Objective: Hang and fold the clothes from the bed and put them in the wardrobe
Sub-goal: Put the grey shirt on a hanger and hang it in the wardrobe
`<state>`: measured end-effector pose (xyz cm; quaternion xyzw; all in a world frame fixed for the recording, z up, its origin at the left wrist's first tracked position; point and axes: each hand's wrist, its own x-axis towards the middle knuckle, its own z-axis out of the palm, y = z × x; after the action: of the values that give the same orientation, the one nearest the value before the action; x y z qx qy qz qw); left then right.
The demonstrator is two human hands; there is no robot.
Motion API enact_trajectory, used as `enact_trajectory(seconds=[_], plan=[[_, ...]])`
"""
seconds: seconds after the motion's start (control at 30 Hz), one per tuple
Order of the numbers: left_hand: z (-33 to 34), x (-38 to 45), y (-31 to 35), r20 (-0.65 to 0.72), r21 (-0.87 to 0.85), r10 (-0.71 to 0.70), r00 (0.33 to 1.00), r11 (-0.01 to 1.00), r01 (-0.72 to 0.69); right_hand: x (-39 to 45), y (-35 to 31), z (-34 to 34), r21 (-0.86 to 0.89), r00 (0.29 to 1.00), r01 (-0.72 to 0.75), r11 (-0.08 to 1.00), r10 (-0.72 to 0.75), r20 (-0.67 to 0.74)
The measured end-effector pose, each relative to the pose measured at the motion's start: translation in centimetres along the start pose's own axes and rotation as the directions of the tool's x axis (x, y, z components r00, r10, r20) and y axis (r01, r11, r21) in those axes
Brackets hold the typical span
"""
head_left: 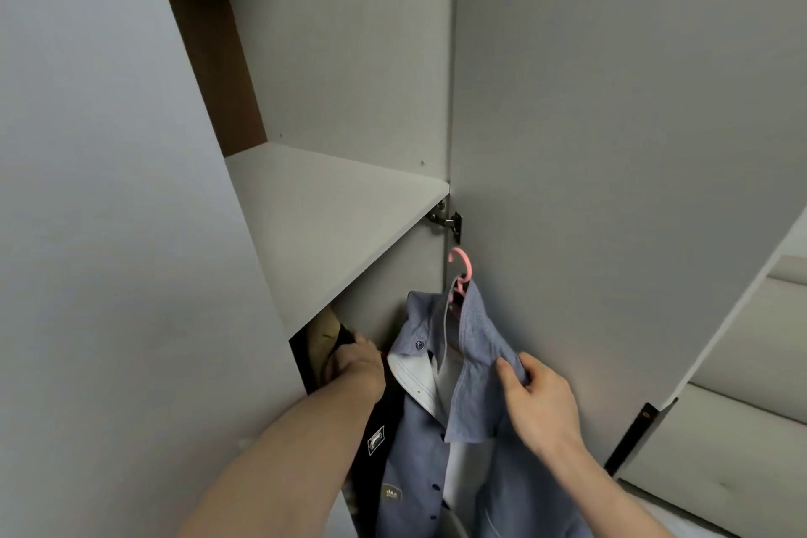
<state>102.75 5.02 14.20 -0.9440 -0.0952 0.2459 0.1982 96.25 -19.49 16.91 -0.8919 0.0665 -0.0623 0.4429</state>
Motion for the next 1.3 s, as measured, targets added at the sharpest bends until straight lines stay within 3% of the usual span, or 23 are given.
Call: enact_trajectory(seconds=[0.13,0.4,0.73,0.93,1.03,1.1,1.17,1.23,1.3], plan=[[-0.3,-0.9,-0.2,0.080,0.059,-0.025,0.996,0.998,0.020,2.2,-0.8,2.2,-0.022,0.998,0.022,1.000,-0.021,0.067],[0.0,-2.1,-1.1,0.076,0.158,-0.035,0.996,0.987,0.022,5.0,-3.7,7.8,-0.014,0.972,0.082,0.997,-0.077,0.223],[-0.6,-4.4,-1.7,0.012,0.080,-0.006,1.000,0.997,0.006,8.1,-7.3,12.9,0.039,0.942,0.193,0.980,-0.197,0.274],[-1.6,-6.6,-1.6,0.018,0.050,0.017,1.000,0.999,-0.017,9.7,-9.4,15.5,0.085,0.889,0.277,0.957,-0.289,0.356],[-3.0,-8.8,-1.7,-0.097,0.005,0.069,0.993,0.998,-0.068,10.2,-9.1,16.8,0.068,0.870,0.295,0.953,-0.297,0.392],[-4.0,-11.0,-2.0,-0.245,-0.021,0.105,0.964,0.993,-0.114,10.4,-8.6,17.4,0.075,0.862,0.296,0.952,-0.300,0.409],[-4.9,-13.1,-2.6,-0.418,-0.056,0.113,0.902,0.987,-0.150,10.6,-8.0,18.3,0.076,0.838,0.308,0.948,-0.308,0.450],[-5.6,-14.8,-3.6,-0.603,-0.102,0.092,0.792,0.976,-0.191,10.7,-7.5,19.4,0.063,0.790,0.361,0.930,-0.341,0.509],[-6.4,-15.9,-4.7,-0.702,-0.168,0.049,0.711,0.958,-0.231,10.5,-7.5,20.1,0.039,0.771,0.395,0.918,-0.354,0.530]])
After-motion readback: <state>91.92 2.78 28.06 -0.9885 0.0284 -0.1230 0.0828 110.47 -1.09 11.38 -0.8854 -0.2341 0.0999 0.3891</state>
